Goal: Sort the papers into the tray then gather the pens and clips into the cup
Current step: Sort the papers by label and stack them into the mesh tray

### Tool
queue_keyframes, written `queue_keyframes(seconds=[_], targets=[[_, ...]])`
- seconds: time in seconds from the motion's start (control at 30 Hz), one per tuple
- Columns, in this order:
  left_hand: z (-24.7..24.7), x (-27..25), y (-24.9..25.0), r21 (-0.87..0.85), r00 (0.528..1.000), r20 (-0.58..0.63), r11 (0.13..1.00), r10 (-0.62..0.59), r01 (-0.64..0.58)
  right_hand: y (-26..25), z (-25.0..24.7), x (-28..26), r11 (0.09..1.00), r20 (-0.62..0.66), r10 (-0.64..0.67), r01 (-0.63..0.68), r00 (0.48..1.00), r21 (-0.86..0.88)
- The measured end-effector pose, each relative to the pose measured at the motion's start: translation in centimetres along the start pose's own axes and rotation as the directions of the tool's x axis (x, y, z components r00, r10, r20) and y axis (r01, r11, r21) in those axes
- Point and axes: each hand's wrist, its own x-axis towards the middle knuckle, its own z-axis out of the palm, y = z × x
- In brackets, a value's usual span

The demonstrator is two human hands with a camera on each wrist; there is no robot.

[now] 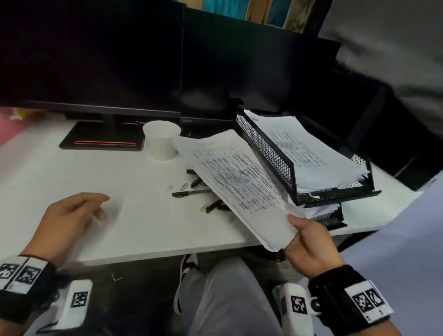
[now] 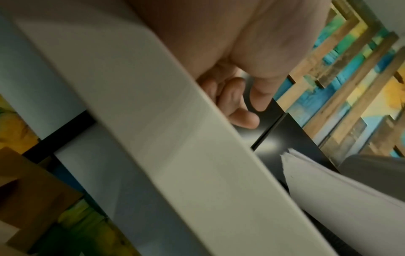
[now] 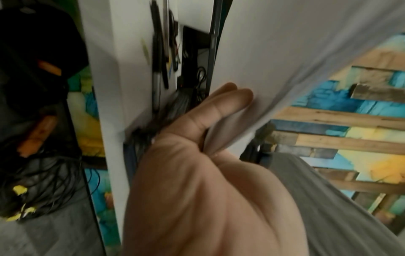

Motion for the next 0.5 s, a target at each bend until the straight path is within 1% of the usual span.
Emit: queue_keyframes(seconds=[0.13,0.2,0.3,0.37,0.43,0.5], targets=[[-0.4,0.6,-1.6,-0.025,0.999,0.021,0.999,0.036,-0.035,-2.3,-3.4,-1.4,0.998,-0.087,-0.004,-0.001,0.996,-0.063],[-0.9,1.3,-2.9,-0.020,0.998,0.034,0.999,0.051,-0.050,-3.3,-4.3,-1.8,0.998,-0.150,-0.041,0.035,0.988,-0.046],[-1.8,2.2,-4.8,0.047,0.995,0.072,0.996,0.076,-0.079,-4.4,-5.7,-1.8,0.995,-0.196,-0.095,0.097,0.976,-0.002],[-2.2,2.5,-5.6,0.041,0.993,0.088,0.996,0.073,-0.077,-4.9,-5.8,-1.8,0.989,-0.245,-0.145,0.145,0.959,-0.018],[-2.1,2.6,-5.6,0.039,0.991,0.122,0.997,0.058,-0.063,-5.1,-5.2,-1.4,0.987,-0.291,-0.157,0.160,0.944,-0.014],[-2.5,4.4,-7.1,0.017,0.996,0.091,1.000,0.001,-0.003,-5.4,-4.6,-0.5,0.988,-0.350,-0.154,0.155,0.924,-0.026]])
